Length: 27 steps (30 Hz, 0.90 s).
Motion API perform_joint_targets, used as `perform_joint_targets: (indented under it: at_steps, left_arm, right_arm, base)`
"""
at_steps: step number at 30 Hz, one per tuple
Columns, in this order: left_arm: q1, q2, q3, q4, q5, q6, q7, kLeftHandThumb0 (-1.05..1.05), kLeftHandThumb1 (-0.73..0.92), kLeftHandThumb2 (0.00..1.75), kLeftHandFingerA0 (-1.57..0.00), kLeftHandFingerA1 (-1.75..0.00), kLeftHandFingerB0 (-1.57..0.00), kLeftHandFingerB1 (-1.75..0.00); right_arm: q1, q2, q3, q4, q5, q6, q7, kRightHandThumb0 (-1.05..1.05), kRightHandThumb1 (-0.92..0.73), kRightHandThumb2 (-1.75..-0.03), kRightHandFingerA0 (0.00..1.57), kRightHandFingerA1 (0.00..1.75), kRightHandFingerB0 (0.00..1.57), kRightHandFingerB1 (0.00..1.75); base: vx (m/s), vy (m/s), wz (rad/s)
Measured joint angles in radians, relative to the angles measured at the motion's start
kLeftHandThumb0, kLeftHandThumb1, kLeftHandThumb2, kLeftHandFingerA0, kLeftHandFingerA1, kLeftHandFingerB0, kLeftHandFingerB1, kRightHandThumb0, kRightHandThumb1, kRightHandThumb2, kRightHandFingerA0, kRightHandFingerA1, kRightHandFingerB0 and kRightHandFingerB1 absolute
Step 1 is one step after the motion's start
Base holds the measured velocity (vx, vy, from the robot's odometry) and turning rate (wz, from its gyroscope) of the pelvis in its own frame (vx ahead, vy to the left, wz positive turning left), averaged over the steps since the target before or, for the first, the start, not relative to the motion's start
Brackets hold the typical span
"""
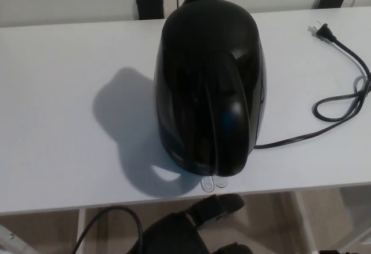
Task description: The robot walk towards a table in front and click the button on the base of the boilling pot using its left middle finger
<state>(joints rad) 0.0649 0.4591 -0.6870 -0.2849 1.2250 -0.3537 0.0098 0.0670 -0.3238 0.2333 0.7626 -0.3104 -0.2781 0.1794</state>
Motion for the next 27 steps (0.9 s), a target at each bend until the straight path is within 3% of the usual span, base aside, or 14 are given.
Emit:
perform_joint_targets:
  at_steps: [6, 10, 27]
  left_arm:
    - [-0.004, 0.001, 0.020, -0.010, -0.011, 0.000, 0.001, -0.67, 0.85, 0.66, -0.32, -0.33, -0.30, -0.30]
    - [-0.021, -0.004, 0.036, 0.021, -0.020, 0.001, 0.002, -0.68, 0.86, 0.67, -0.31, -0.33, -0.29, -0.30]
    - [-0.086, -0.035, 0.049, 0.195, -0.026, 0.001, 0.046, -0.74, 0.90, 0.68, -0.30, -0.32, -0.30, -0.30]
  right_arm:
    - [0.000, 0.001, -0.003, -0.003, 0.000, 0.011, 0.002, -0.32, -0.57, -0.57, 0.54, 0.42, 0.46, 0.38]
    - [0.000, 0.002, -0.003, -0.005, 0.000, 0.017, 0.002, -0.31, -0.58, -0.57, 0.60, 0.43, 0.49, 0.39]
    - [0.010, 0.001, -0.003, -0.050, -0.004, 0.038, 0.000, -0.32, -0.58, -0.57, 0.59, 0.42, 0.50, 0.39]
  base:
    - [0.00, 0.000, 0.00]
    - [0.00, 0.000, 0.00]
    - [0.00, 0.000, 0.00]
